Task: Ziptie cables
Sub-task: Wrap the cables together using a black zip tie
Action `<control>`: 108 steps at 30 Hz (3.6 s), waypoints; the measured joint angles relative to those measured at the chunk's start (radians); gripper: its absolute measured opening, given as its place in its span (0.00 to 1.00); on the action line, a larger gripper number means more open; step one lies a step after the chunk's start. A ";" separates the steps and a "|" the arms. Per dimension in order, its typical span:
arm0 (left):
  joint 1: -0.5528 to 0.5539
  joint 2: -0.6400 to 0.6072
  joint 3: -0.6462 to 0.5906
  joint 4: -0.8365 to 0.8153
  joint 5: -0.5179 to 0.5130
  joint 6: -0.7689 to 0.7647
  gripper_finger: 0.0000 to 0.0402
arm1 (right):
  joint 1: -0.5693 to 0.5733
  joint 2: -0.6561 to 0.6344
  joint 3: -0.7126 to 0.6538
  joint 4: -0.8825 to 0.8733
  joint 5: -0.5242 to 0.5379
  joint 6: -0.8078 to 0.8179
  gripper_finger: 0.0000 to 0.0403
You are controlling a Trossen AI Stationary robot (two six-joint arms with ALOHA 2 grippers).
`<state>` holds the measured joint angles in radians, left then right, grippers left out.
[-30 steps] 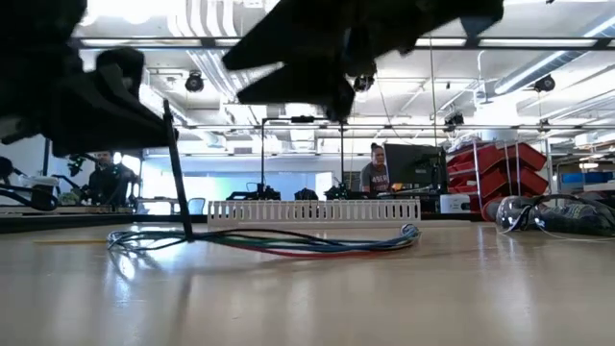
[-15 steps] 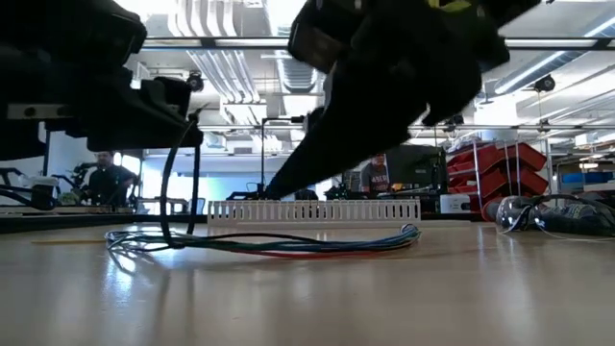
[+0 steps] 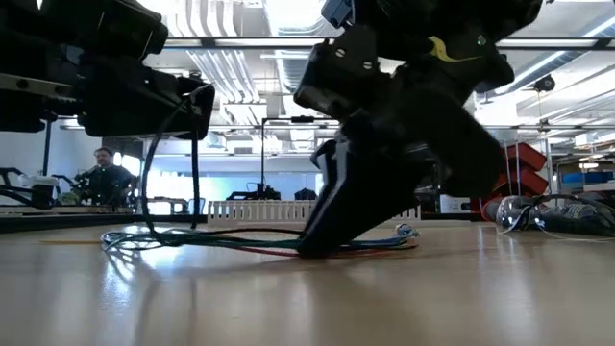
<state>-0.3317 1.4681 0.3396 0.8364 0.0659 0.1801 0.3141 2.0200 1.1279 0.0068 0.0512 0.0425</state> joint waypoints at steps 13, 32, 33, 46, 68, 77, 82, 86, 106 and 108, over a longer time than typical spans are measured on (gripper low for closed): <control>0.000 0.087 0.008 0.021 0.006 -0.059 0.00 | 0.008 -0.110 -0.009 -0.201 -0.030 -0.078 0.01; 0.002 0.053 0.039 -0.102 0.030 -0.050 0.00 | 0.015 -0.218 -0.053 -0.122 -0.031 -0.076 0.00; 0.002 0.046 0.039 -0.112 0.028 -0.052 0.00 | 0.015 -0.218 -0.061 -0.115 -0.035 -0.071 0.00; 0.002 -0.098 0.038 -0.268 0.025 -0.058 0.00 | 0.013 -0.187 -0.097 0.059 -0.060 -0.042 0.29; 0.002 -0.088 0.038 -0.257 0.022 -0.069 0.00 | -0.034 -0.085 0.015 0.363 -0.135 -0.378 0.45; 0.002 -0.088 0.038 -0.253 0.023 -0.069 0.00 | -0.054 -0.051 0.148 0.277 -0.138 -0.544 0.43; 0.002 -0.088 0.038 -0.242 0.023 -0.056 0.00 | -0.094 -0.018 0.229 0.189 -0.186 -0.581 0.42; 0.002 -0.088 0.038 -0.238 0.023 -0.056 0.00 | -0.115 0.041 0.289 0.136 -0.234 -0.613 0.41; -0.003 -0.078 0.033 -0.283 0.028 -0.088 0.00 | -0.119 0.072 0.334 -0.006 -0.234 -0.700 0.20; -0.003 -0.078 0.033 -0.283 0.028 -0.088 0.00 | -0.119 0.072 0.334 -0.008 -0.234 -0.714 0.17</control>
<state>-0.3351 1.3903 0.3721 0.5533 0.0937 0.0921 0.1955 2.0918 1.4624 -0.0010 -0.1825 -0.6718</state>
